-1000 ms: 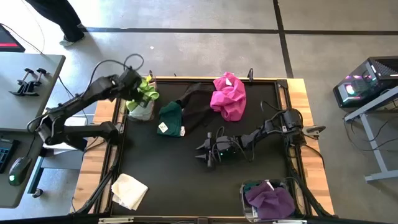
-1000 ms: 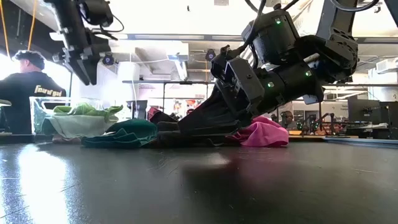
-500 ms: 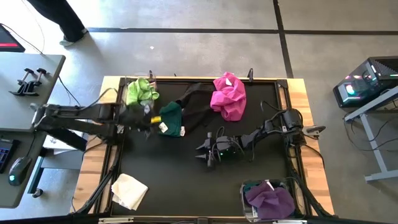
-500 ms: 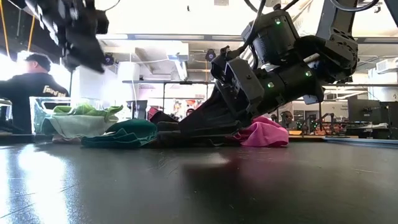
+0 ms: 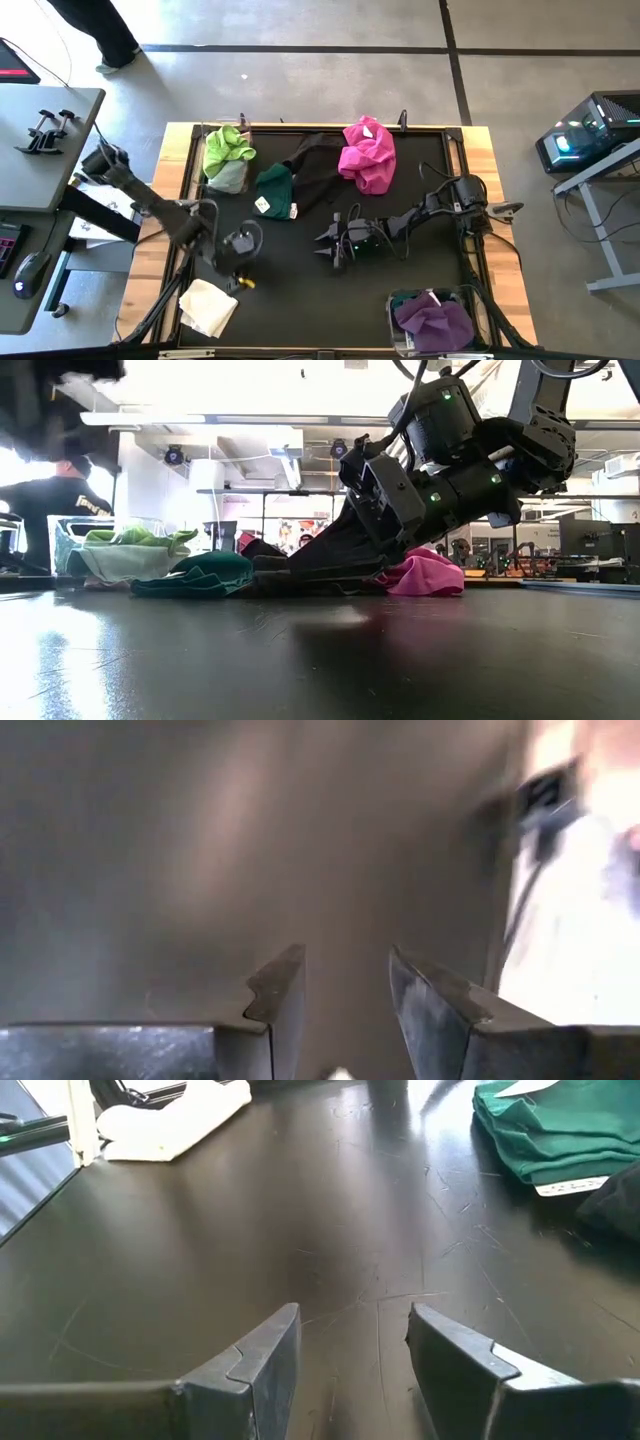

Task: Sort towels by color in basket
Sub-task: Put the white towel into the top transparent bin

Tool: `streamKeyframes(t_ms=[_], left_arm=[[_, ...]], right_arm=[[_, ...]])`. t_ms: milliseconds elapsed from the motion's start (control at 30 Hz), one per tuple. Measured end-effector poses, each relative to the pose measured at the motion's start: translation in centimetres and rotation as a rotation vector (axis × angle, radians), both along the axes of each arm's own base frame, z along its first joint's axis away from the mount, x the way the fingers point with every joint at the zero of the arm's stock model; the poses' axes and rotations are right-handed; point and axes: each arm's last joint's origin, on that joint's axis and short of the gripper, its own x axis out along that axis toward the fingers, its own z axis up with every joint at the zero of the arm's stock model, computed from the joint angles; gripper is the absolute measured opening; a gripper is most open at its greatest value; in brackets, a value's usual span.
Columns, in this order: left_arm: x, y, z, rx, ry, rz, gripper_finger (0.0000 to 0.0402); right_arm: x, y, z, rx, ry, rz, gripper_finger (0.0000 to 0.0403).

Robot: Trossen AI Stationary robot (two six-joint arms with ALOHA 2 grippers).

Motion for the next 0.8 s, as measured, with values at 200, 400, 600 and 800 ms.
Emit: streamKeyframes(t_ms=[200,400,600,800], left_arm=[[-1.3,-3.0,-3.0,-0.101,0.353,0.122,0.0131],[-1.9,-5.5,-5.5,-0.155,0.506,0.256,0.0131],[-1.6,-6.8,-6.8,-0.238,0.595,0.319,0.0139],[-1.5,-7.5,-7.6,-0.250,0.625,0.213,0.0170]], right_arm=[[0.0,0.0,0.0,-0.039,-0.008,0.016,0.0179],[0.1,0.0,0.1,-0.075,-0.024,0.031,0.0179],[0.0,0.2,0.0,-0.093,-0.016,0.044,0.0179],[0.1,-0.1,0.2,-0.156,-0.036,0.061,0.0179]])
